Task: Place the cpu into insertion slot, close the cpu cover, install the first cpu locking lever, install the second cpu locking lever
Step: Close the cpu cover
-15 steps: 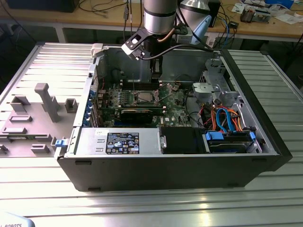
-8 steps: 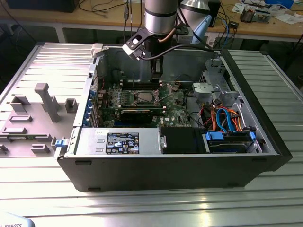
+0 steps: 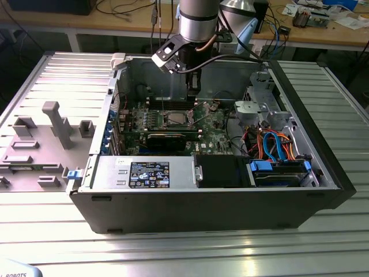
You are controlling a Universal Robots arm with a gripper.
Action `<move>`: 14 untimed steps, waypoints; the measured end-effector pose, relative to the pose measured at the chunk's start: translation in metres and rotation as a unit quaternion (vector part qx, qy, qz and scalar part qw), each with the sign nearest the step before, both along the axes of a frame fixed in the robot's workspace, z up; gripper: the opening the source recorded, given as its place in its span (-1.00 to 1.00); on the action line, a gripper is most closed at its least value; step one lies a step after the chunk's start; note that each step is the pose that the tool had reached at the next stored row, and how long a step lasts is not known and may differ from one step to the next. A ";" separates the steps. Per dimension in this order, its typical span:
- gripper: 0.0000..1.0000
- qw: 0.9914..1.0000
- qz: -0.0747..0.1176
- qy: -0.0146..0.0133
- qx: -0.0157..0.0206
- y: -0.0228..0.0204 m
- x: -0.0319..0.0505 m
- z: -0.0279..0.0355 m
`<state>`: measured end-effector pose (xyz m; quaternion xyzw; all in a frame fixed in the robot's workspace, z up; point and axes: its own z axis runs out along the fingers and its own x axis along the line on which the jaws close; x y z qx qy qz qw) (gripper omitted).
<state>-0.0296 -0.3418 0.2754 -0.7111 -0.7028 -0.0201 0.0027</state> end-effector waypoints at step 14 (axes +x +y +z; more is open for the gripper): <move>-0.79 1.000 0.000 0.000 0.000 0.0000 0.0039 -0.0003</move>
